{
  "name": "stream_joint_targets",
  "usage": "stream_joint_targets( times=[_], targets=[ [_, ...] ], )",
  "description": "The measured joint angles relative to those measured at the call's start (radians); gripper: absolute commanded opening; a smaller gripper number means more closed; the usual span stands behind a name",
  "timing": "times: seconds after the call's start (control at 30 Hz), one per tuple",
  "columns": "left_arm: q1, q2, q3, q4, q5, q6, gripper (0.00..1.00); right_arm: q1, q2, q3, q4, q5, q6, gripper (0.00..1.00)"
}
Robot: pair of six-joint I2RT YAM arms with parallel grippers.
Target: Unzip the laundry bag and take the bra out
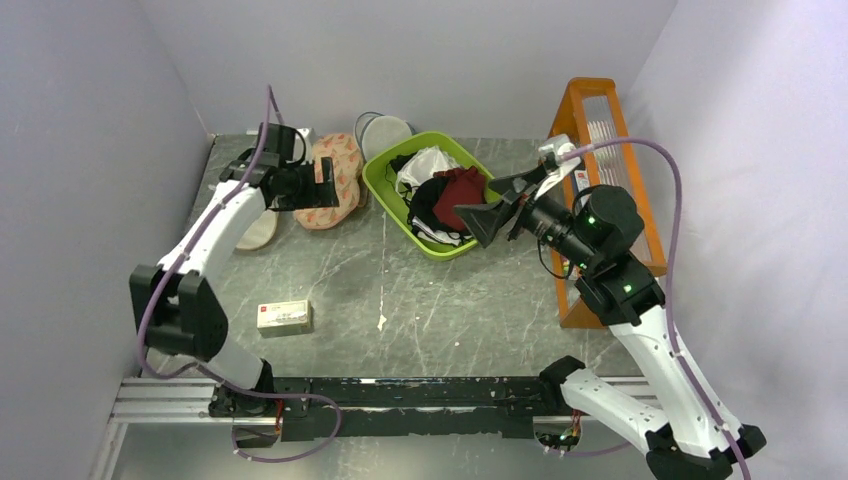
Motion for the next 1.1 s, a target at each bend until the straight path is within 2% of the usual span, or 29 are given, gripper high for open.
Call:
stream_joint_targets(
  times=[0.3,0.6,0.73,0.9,1.1],
  targets=[
    [0.009,0.224,-0.004,0.106,0.001,-0.022,0.95,-0.001,0.063,-0.043,-0.042,-0.226,0.038,1.0],
    [0.05,0.417,-0.007,0.26,0.072,-0.061,0.96,-0.001,0.042,-0.06,-0.107,-0.285,0.033,1.0],
    [0.054,0.399,-0.105,0.351,0.126,-0.103,0.95,0.0,0.005,-0.115,-0.096,-0.267,0.037,1.0],
    [0.051,0.302,-0.278,0.487,0.195,-0.171,0.96,0.0,-0.021,-0.204,-0.045,-0.221,0.059,1.0],
    [0.028,0.154,-0.503,0.609,0.294,-0.28,0.96,0.01,0.034,-0.248,-0.022,-0.183,0.081,1.0]
  ],
)
